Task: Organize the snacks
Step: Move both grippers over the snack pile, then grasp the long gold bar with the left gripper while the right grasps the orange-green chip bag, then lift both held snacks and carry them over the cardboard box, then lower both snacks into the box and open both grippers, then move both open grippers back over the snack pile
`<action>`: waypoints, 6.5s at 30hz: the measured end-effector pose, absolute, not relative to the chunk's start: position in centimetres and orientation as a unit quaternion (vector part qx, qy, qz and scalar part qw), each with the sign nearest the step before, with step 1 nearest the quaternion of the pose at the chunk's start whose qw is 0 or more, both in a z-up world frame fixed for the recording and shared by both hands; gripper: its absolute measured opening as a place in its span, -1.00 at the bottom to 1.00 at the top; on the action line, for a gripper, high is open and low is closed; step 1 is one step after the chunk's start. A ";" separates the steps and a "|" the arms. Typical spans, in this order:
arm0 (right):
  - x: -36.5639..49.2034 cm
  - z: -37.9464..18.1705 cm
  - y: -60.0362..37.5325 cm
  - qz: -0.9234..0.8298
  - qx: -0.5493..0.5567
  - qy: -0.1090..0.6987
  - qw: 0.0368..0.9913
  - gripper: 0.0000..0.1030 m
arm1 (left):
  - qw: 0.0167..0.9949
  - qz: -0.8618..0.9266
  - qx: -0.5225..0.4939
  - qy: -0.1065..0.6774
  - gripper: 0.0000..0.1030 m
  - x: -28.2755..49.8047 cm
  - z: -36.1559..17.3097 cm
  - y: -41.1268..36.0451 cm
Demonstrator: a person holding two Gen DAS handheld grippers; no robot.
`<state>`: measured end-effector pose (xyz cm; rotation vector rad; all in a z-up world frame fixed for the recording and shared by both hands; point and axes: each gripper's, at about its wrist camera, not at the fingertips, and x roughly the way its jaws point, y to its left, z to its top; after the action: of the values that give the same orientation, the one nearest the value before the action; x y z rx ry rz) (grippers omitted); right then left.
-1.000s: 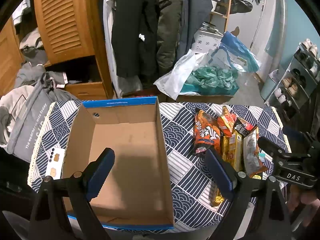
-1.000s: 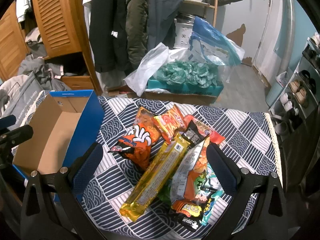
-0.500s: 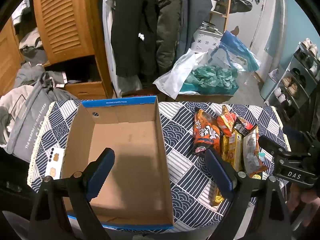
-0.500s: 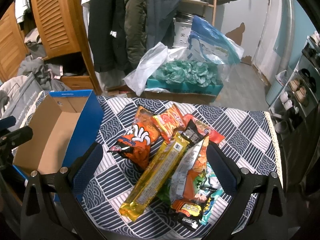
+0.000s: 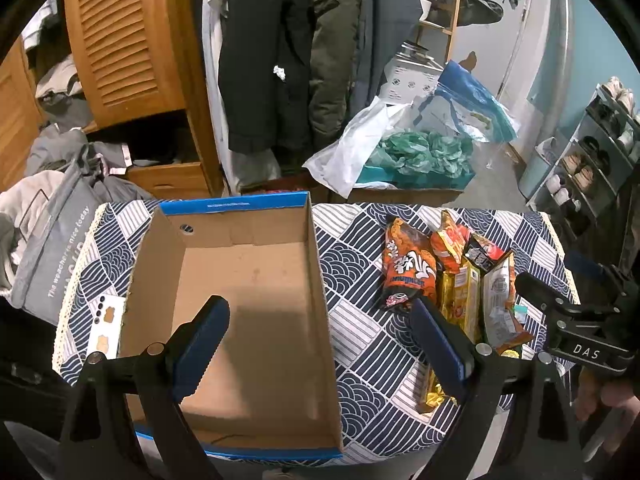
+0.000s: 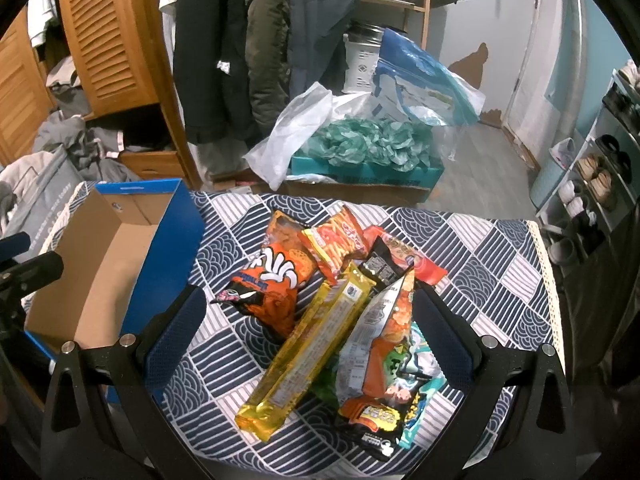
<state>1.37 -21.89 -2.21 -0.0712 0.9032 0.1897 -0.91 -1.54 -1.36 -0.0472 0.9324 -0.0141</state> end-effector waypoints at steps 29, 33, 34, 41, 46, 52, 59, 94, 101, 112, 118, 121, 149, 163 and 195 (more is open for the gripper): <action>4.8 -9.3 -31.0 0.027 0.033 0.552 0.833 0.97 | 0.823 -0.072 0.026 0.563 0.81 5.2 -7.7 -10.2; 5.0 -10.3 -30.7 0.040 0.040 0.565 0.823 0.93 | 0.816 -0.071 0.039 0.572 0.81 5.7 -9.1 -11.2; 5.1 -10.6 -30.6 0.042 0.036 0.567 0.822 0.90 | 0.815 -0.071 0.041 0.573 0.81 5.8 -9.4 -11.4; 6.2 -12.6 -29.7 0.041 0.018 0.583 0.811 0.77 | 0.812 -0.075 0.057 0.576 0.81 5.9 -11.2 -12.4; 6.7 -14.0 -29.7 0.034 0.022 0.597 0.801 0.63 | 0.810 -0.076 0.063 0.578 0.81 6.1 -12.2 -12.8; 6.7 -14.9 -29.8 0.053 0.049 0.608 0.790 0.26 | 0.805 -0.100 0.052 0.583 0.81 6.0 -12.5 -13.7; 6.0 -13.9 -30.4 0.051 0.041 0.591 0.804 -0.15 | 0.804 -0.125 0.054 0.579 0.81 5.4 -12.2 -15.6; 4.5 -11.5 -32.6 0.029 0.057 0.571 0.819 -0.16 | 0.782 -0.164 0.017 0.601 -0.43 6.5 -14.6 -18.5; 4.4 -10.2 -31.8 0.037 0.053 0.557 0.828 -0.17 | 0.794 -0.177 0.003 0.581 -0.44 5.5 -12.5 -17.1; 3.8 -7.0 -30.0 0.066 0.052 0.527 0.846 -0.18 | 0.819 -0.176 -0.023 0.546 -0.44 4.1 -8.6 -14.3; 3.4 -5.4 -27.9 0.093 0.046 0.512 0.853 -0.18 | 0.838 -0.154 -0.030 0.523 -0.44 3.5 -6.5 -11.6; 3.2 -4.7 -26.8 0.105 0.042 0.507 0.854 -0.18 | 0.848 -0.138 -0.034 0.511 -0.44 3.4 -5.5 -10.1; 3.6 -0.9 -10.1 0.253 0.002 0.489 0.835 -0.18 | 0.882 -0.004 -0.105 0.459 -0.44 0.2 -2.7 6.7; 2.9 -3.3 -1.6 0.305 -0.032 0.517 0.799 -0.17 | 0.861 0.071 -0.125 0.487 -0.44 -1.1 -6.3 12.7; 3.0 -3.5 -3.0 0.254 -0.047 0.514 0.818 0.58 | 0.875 0.114 -0.085 0.463 0.27 -1.5 -4.2 11.9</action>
<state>3.04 -3.03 -3.53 -0.0992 1.0947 0.5403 -1.52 11.87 -4.15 -0.1768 0.9661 0.2383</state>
